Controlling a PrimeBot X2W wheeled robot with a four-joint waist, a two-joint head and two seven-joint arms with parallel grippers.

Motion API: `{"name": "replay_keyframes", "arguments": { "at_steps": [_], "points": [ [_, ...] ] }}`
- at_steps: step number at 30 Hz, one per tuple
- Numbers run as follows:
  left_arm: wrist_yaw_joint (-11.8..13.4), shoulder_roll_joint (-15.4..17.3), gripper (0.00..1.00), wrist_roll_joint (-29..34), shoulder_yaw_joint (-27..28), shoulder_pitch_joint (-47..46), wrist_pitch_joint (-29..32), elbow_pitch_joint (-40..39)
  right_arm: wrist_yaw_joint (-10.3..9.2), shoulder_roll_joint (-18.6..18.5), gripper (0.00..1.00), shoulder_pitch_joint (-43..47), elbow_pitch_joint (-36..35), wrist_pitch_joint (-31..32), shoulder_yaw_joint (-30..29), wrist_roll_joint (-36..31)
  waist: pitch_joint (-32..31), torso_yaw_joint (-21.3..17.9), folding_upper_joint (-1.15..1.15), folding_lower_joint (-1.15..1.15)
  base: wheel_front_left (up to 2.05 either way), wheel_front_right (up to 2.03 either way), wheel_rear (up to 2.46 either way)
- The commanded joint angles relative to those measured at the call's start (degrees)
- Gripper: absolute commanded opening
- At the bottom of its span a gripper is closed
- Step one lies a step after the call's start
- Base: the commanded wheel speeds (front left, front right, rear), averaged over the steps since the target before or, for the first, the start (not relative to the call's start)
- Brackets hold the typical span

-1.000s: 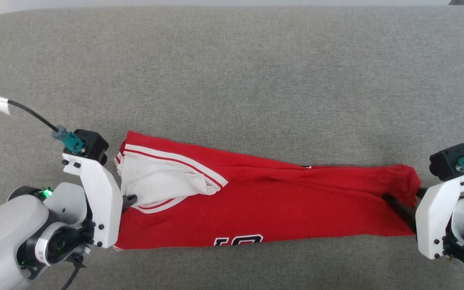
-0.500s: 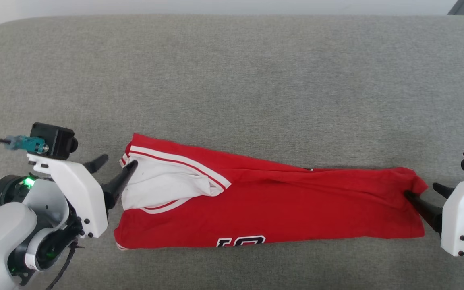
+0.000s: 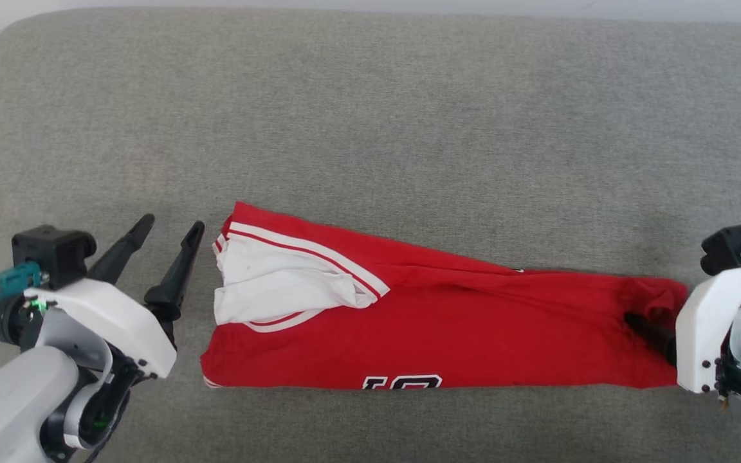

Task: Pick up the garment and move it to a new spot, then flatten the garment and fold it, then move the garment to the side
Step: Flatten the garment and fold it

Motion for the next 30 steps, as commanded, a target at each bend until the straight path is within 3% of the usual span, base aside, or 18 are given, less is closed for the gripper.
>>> {"name": "replay_keyframes", "arguments": {
  "at_steps": [1,3,7,8,13,20,23,30],
  "points": [
    [-0.5,-0.7,1.00,0.6,0.6,1.3,-1.5,0.7,0.03,0.6,0.75,-0.3,2.1,-0.2,2.9,1.0,0.1,0.5,0.00,0.00,0.00,0.00,0.00],
    [-0.6,-1.8,1.00,1.3,1.6,2.0,-3.0,1.8,0.05,0.3,0.00,-1.2,3.6,-0.7,4.6,2.3,0.1,0.9,0.00,0.00,0.00,0.00,0.00],
    [-1.3,-4.2,1.00,2.8,4.9,4.4,-4.4,3.8,0.02,-1.6,0.00,-2.8,4.1,-1.5,5.6,5.5,-0.2,1.5,0.00,0.00,0.00,0.00,0.00],
    [-1.7,-6.0,1.00,5.1,8.9,5.7,-4.5,4.1,0.01,-2.6,0.00,-3.4,3.3,-1.6,5.4,6.9,-0.5,1.6,0.00,0.00,0.00,0.00,0.00],
    [-4.1,-11.0,1.00,11.6,18.2,12.3,-4.5,4.5,0.01,-4.8,0.00,-3.5,0.8,-1.1,3.5,9.1,-1.2,1.3,0.00,0.00,0.00,0.00,0.00],
    [-9.3,-20.1,1.00,21.2,31.3,21.0,-4.5,4.8,0.00,-7.0,0.00,-1.7,0.3,0.1,-2.5,8.1,-2.2,0.7,0.00,0.00,0.00,0.00,0.00],
    [-10.7,-22.4,1.00,24.1,34.3,23.1,-4.5,5.1,0.00,-7.5,0.00,-1.2,0.8,0.3,-4.5,8.0,-2.4,0.5,0.00,0.00,0.00,0.00,0.00],
    [-16.9,-30.6,1.00,30.3,43.2,27.7,-4.5,7.3,0.00,-9.2,0.00,-1.5,4.8,0.1,-11.5,5.1,-3.1,-0.4,0.00,0.00,0.00,0.00,0.00]
  ]
}}
